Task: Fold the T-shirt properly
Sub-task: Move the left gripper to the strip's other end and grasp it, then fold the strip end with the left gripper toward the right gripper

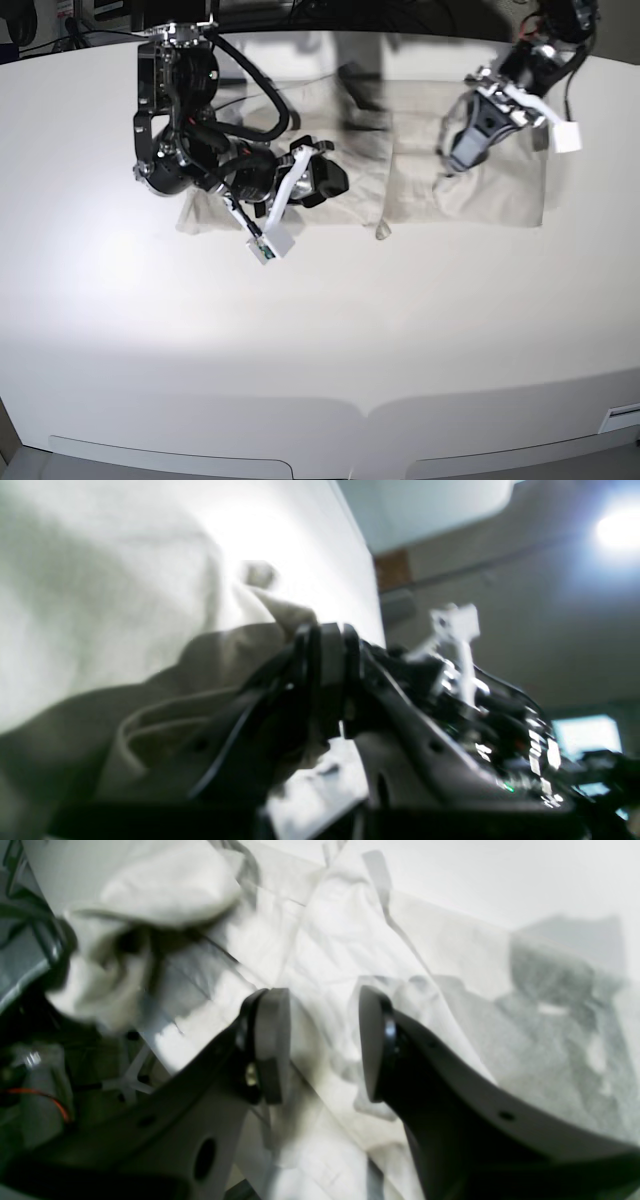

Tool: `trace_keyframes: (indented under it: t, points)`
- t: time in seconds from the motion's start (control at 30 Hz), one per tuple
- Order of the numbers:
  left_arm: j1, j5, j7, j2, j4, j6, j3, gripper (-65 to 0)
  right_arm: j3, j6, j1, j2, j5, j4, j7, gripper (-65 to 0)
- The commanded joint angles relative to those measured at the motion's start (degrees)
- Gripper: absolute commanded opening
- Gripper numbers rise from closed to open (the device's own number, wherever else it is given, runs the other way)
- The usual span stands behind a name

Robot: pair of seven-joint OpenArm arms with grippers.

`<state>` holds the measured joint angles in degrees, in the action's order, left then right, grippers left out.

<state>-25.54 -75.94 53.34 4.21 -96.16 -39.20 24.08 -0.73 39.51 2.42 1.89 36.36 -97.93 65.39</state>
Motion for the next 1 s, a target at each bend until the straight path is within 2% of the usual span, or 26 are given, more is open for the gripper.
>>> trace_keyframes:
  t: [0.0, 0.07, 0.27, 0.37, 0.43, 0.5, 0.53, 0.57, 0.6, 0.73, 0.87, 0.97]
  points:
    - [-0.02, -1.44, -0.72, 0.28, -1.2, -0.8, -1.4, -65.0, -0.04, 0.49, -0.79, 0.04, 1.55, -0.96, -0.92, -43.4]
    - [0.0, 0.61, -3.32, 1.16, -1.2, -0.8, -4.61, -65.0, -0.04, 0.49, -0.76, 0.04, 1.53, -0.96, -0.9, -43.4]
    - [0.0, 20.2, -15.67, 3.54, -1.2, -0.8, -12.2, -65.0, -0.04, 0.49, -0.74, 2.21, 1.51, -0.96, -0.9, -43.4]
    - [0.17, 25.7, -19.17, 3.54, -1.2, -0.8, -14.29, -65.0, -0.04, 0.48, -0.72, 3.82, 1.53, -0.96, -0.87, -43.4]
    - [0.85, 27.06, -18.03, 3.54, -1.2, -0.8, -14.99, -64.3, -0.04, 0.48, -0.72, 4.85, 1.55, -0.96, -0.87, -43.4]
    - [1.86, 26.84, -16.63, 3.54, -1.2, -0.8, -15.26, -42.9, -0.04, 0.44, -0.76, 5.42, 1.57, -0.96, -0.87, -43.4]
    - [2.43, 26.67, -16.13, 3.52, -1.36, -0.8, -15.23, -34.3, -0.04, 0.44, -0.76, 5.42, 1.57, -0.96, -0.9, -43.4]
    - [3.04, 26.01, -15.21, 3.52, -1.55, -0.8, -15.23, -28.7, -0.04, 0.44, -0.79, 5.4, 1.57, -0.96, -0.87, -43.3]
    - [3.72, 25.9, -14.25, 3.54, -2.14, -0.8, -15.23, -25.8, -0.04, 0.44, -0.79, 5.4, 1.62, -0.96, -0.87, -42.6]
    - [6.75, 24.5, -6.95, 3.52, -6.95, -0.8, -15.23, -25.0, -0.04, 0.42, -0.79, 5.42, 1.7, -0.96, -0.87, -36.1]
    - [8.74, 25.99, 6.6, 3.28, -14.1, -0.8, -15.13, -25.1, -0.04, 0.39, -0.79, 5.42, 1.73, -0.96, -0.87, -36.1]
    - [8.35, 31.28, 7.65, 0.09, -17.4, -0.8, -15.1, -25.1, -0.04, 0.37, -0.76, 5.42, 1.7, -0.96, -0.76, -36.1]
